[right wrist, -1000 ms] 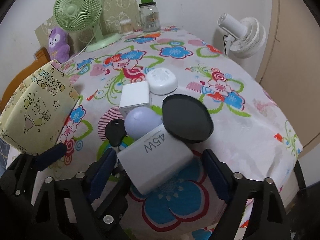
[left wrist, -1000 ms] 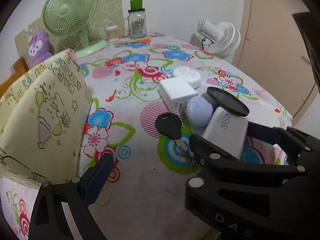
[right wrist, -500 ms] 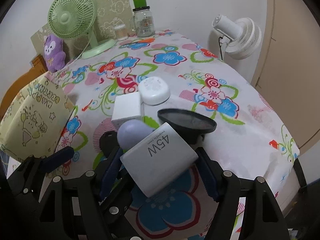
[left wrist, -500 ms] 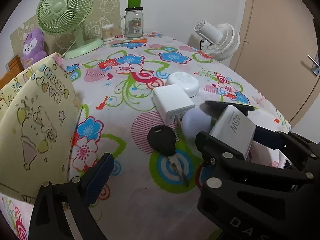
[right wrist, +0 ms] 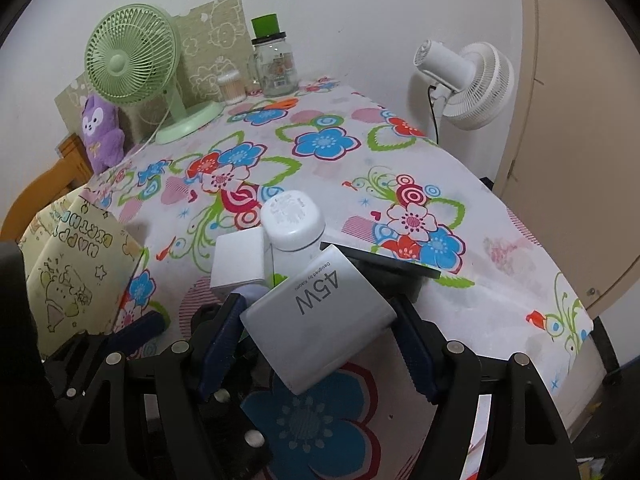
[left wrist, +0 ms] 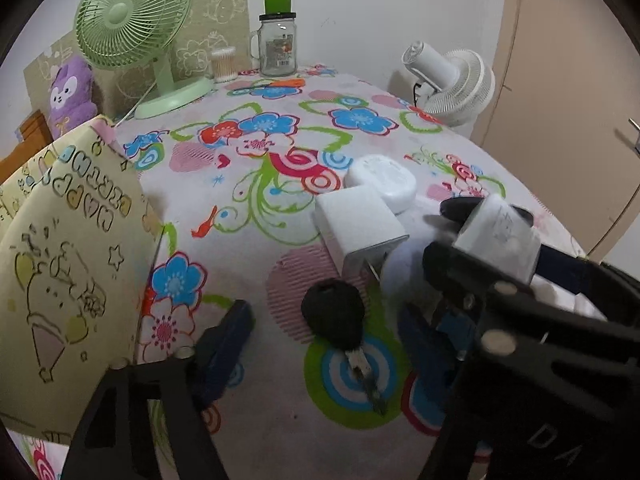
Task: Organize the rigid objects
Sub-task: 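Grasp the white charger with the right tool while the left tool grasps the black car key, then lift the white charger and black key and carry both toward the yellow box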
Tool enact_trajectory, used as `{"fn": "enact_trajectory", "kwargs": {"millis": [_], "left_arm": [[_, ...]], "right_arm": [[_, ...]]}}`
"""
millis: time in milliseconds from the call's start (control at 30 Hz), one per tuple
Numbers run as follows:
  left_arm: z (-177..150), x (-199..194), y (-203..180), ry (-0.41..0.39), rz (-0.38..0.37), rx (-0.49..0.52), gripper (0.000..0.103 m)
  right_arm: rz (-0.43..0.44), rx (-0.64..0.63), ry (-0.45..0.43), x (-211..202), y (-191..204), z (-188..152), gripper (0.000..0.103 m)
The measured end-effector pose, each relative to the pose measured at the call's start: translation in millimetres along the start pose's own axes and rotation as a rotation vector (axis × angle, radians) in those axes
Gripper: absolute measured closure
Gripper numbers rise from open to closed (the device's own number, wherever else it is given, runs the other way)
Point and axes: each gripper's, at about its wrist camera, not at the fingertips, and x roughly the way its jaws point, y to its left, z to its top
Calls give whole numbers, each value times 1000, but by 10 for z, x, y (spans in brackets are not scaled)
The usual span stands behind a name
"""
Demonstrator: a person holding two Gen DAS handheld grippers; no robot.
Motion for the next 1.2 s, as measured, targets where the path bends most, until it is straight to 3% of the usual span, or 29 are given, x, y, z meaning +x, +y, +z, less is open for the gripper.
{"fn": "enact_trajectory", "kwargs": {"millis": [200,267,533,1200], "left_arm": [[46,19,5,-8,12,2,65],[59,26,14,-6,12,3,70],[54,-22,39,-3,19,-4,71],[36,-532,159,-88,44,-19,71]], "right_arm": [[15,3,21,72,2,14,28],[16,5,21,78,0,18,28],[15,1,26,75,26,8,28],[29,-50,-40,-330,312,0,27]]}}
